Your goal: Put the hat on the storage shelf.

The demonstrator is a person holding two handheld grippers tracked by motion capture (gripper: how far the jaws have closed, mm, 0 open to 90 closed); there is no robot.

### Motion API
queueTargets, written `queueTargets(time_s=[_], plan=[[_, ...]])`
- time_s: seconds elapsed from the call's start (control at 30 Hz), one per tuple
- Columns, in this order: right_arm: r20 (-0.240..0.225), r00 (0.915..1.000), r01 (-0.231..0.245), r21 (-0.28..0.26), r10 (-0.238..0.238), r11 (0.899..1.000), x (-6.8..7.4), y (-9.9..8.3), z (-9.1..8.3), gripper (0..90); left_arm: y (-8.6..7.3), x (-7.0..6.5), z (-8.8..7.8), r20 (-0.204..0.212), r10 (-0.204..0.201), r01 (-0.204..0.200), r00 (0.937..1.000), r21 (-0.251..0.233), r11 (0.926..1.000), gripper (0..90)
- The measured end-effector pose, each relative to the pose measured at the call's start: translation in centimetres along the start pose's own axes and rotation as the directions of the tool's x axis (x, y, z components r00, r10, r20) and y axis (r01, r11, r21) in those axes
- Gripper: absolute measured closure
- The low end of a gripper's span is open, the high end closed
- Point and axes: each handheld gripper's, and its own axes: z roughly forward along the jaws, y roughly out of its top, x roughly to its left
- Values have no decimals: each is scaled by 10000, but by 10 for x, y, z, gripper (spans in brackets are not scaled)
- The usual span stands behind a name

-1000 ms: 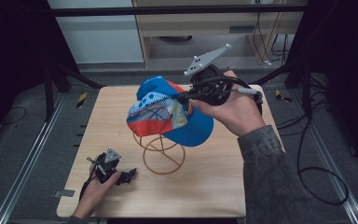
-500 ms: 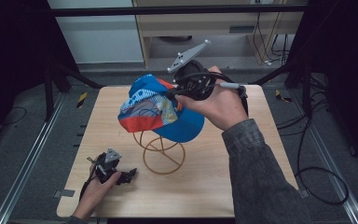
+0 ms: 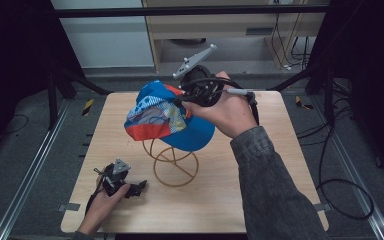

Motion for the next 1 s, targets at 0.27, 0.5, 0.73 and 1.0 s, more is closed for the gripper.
queueTargets(time_s=[0.27, 0.5, 0.73, 1.0], plan=[[-54, 10000, 39, 186, -39, 9998, 2, 3, 11, 900, 0, 0, 0, 28, 23, -23, 10000, 7, 10000, 0], [-202, 9997, 161, 194, -157, 9997, 8, 9, 21, 900, 0, 0, 0, 24, 25, -25, 10000, 8, 10000, 0], [-264, 9995, 183, 500, -170, 9986, 8, 11, 34, 900, 1, 0, 0, 24, 24, -24, 10000, 9, 10000, 0], [-279, 9996, 80, 797, -58, 9968, 5, 14, 49, 900, 1, 0, 1, 19, 22, -22, 10000, 5, 10000, 0]])
